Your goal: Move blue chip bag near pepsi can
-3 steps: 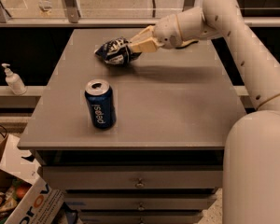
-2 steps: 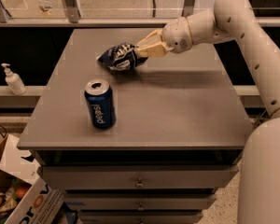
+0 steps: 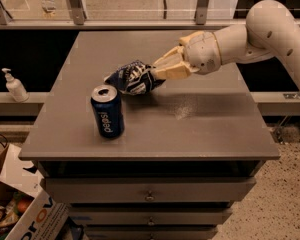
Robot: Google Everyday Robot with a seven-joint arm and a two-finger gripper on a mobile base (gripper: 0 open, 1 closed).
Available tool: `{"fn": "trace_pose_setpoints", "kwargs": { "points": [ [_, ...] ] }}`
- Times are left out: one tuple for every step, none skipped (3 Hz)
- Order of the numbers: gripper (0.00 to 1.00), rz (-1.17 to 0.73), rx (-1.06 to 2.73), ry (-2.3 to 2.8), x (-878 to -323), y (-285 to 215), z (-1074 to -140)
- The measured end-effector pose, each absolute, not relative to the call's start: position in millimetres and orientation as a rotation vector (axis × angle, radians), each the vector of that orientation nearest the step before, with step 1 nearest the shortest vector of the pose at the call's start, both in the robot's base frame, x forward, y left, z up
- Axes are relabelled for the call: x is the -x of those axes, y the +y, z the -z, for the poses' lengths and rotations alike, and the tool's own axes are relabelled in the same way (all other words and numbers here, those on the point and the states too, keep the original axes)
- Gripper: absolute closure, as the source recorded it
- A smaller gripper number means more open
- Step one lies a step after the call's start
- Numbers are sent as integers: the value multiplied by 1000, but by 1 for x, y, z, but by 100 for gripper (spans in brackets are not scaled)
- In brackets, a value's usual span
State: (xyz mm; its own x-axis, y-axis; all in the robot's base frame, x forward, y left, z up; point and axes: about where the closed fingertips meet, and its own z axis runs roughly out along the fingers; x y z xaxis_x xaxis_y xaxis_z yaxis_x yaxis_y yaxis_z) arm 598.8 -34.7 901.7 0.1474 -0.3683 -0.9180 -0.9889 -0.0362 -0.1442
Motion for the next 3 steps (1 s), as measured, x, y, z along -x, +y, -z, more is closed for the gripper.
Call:
{"fn": "trace_pose_setpoints", "kwargs": {
  "points": [
    [100, -925, 1592, 1356, -562, -33, -884],
    [100, -957, 1625, 1345, -534, -31, -865],
    [100, -974, 1661, 1326, -522, -30, -859]
  ]
}}
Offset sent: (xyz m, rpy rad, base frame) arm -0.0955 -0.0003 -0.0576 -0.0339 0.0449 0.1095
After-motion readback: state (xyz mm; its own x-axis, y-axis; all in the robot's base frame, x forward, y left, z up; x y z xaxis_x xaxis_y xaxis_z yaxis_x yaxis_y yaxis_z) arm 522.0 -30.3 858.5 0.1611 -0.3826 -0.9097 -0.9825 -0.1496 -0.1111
